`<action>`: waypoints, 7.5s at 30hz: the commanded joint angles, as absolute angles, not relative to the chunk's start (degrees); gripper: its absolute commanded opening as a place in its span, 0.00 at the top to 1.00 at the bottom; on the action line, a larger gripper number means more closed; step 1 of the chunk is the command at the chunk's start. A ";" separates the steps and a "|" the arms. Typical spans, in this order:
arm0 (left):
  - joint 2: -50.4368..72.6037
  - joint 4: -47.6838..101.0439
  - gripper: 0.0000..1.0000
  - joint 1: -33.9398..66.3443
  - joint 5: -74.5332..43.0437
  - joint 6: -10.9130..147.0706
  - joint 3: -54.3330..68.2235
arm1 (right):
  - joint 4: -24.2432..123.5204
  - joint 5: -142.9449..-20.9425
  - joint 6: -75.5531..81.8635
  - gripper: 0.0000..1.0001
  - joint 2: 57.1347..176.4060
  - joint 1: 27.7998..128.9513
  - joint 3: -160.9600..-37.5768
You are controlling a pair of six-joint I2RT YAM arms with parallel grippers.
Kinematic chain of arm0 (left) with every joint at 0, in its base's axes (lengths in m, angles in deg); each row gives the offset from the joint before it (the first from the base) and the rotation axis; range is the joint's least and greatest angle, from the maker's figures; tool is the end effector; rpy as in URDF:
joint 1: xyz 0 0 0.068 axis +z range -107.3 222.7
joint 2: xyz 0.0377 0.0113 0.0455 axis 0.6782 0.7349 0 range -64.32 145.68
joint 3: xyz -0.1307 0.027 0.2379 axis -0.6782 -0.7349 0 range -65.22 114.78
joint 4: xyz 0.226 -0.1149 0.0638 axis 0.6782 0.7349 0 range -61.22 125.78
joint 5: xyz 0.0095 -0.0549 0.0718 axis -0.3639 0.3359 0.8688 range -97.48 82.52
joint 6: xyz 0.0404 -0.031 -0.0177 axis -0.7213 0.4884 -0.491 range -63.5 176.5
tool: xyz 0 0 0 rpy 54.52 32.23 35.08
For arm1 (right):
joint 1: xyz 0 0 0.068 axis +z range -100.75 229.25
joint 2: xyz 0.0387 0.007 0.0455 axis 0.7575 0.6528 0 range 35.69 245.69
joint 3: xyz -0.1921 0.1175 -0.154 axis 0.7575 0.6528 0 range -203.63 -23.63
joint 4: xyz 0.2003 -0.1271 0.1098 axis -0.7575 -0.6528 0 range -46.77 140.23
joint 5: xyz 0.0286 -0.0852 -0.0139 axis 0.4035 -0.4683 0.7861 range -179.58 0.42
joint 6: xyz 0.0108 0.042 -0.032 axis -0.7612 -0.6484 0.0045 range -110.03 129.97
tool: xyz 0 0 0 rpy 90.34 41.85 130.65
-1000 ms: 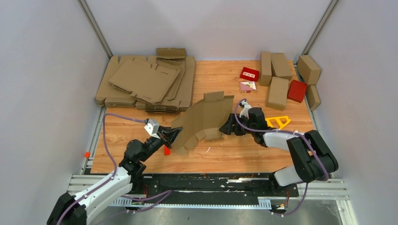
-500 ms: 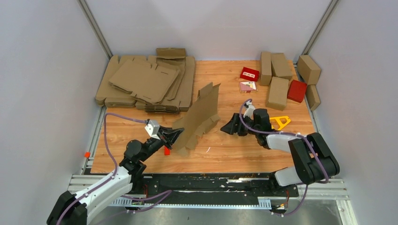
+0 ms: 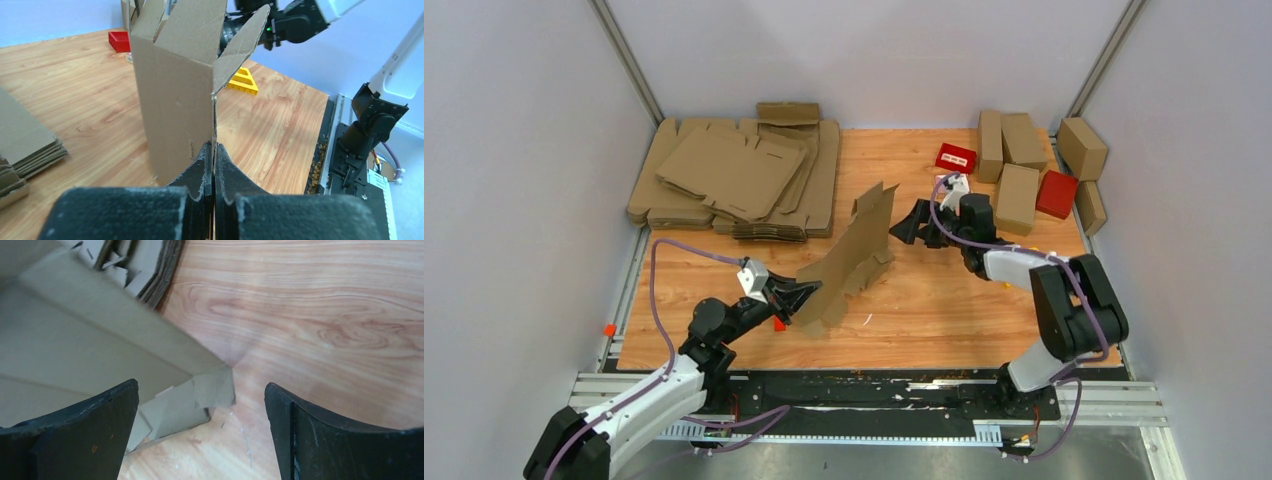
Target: Fold the paper box
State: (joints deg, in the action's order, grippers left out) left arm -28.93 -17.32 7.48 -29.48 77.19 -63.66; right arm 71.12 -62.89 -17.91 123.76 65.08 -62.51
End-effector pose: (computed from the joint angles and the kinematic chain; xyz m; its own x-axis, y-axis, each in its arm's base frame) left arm 0.1118 -0.0953 0.2025 -0.1321 -0.3078 -0.9422 0.8414 0.4677 -0.2708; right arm 0.2937 0.0997 0.1809 -0.6952 0.2372 -0.6786 -0.3384 0.7249 0.6000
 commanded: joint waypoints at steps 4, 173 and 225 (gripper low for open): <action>-30.03 -22.27 1.00 7.31 -32.50 78.94 -61.35 | 80.99 -55.10 -19.26 0.06 139.42 64.81 -65.84; -22.41 -15.43 1.00 0.30 -32.12 79.86 -58.89 | 41.95 -110.16 -33.79 0.34 93.41 110.31 -46.15; -18.42 -21.78 1.00 0.08 -35.49 83.52 -59.86 | 47.39 -112.91 -23.54 0.02 103.97 120.94 -51.96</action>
State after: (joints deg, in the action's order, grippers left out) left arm -18.39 -20.21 0.42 -34.42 83.48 -60.30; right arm 43.73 -116.94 -25.67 107.87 121.13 -54.77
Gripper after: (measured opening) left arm 0.010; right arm 0.966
